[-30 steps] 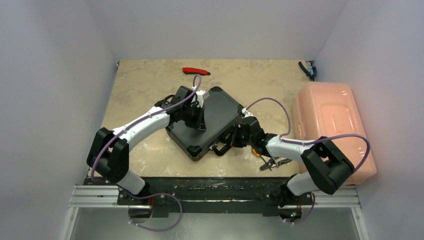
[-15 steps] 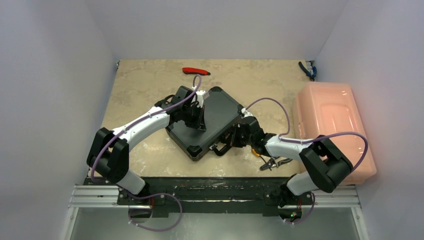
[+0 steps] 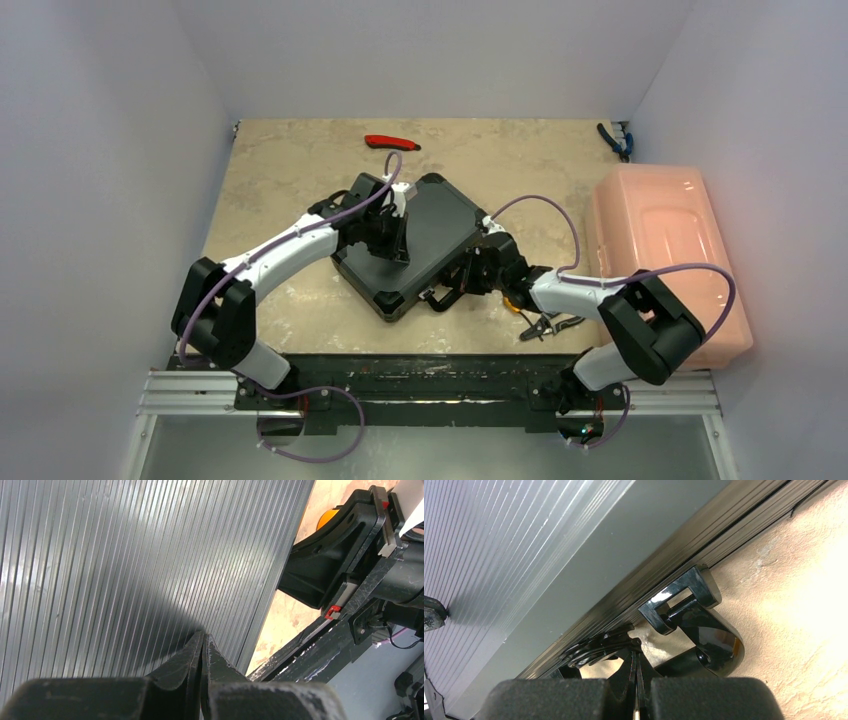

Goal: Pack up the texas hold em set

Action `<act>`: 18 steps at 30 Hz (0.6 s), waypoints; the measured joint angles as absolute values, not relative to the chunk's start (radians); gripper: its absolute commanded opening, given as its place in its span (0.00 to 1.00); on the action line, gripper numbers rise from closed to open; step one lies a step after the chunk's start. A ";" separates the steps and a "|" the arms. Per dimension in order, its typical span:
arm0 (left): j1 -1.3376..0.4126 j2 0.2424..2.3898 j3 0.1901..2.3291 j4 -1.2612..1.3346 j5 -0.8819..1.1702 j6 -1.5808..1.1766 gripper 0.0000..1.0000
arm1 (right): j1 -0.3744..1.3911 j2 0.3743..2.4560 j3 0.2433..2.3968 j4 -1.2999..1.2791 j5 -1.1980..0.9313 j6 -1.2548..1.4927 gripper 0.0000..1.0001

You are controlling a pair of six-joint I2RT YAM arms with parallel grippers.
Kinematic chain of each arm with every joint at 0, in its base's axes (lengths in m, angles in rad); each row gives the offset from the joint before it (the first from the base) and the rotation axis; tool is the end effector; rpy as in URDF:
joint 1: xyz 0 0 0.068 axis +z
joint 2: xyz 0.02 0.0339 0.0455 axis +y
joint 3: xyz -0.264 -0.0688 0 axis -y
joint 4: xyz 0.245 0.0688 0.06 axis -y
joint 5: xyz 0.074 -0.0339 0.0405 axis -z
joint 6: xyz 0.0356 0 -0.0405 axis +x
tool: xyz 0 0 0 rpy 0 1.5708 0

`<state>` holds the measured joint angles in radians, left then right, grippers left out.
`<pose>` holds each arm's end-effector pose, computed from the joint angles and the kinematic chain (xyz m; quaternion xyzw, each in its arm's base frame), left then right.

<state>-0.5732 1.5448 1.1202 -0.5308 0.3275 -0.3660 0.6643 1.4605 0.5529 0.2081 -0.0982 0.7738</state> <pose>0.2654 -0.1849 0.2432 0.1463 0.9301 -0.2738 0.1962 0.2126 0.1709 0.1493 0.0289 0.9053 0.3111 0.2878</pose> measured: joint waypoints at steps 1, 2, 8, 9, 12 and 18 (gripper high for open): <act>-0.574 1.542 1.120 -0.538 0.324 -0.366 0.00 | 0.664 1.459 0.553 0.207 -0.097 0.774 0.00; -0.575 1.540 1.120 -0.542 0.321 -0.366 0.00 | 0.664 1.459 0.553 0.206 -0.097 0.774 0.00; -0.579 1.527 1.121 -0.575 0.302 -0.366 0.02 | 0.665 1.444 0.553 0.191 -0.082 0.770 0.00; -0.579 1.525 1.121 -0.582 0.300 -0.366 0.03 | 0.665 1.439 0.553 0.186 -0.074 0.769 0.00; -0.579 1.519 1.122 -0.601 0.294 -0.366 0.07 | 0.665 1.425 0.553 0.170 -0.062 0.766 0.00; -0.580 1.491 1.122 -0.634 0.278 -0.366 0.14 | 0.665 1.385 0.553 0.125 -0.043 0.764 0.00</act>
<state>-0.5797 1.4910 1.1221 -0.6338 0.2775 -0.3664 0.6647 1.3846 0.5526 0.1253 -0.0425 0.7635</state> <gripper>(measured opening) 0.113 0.005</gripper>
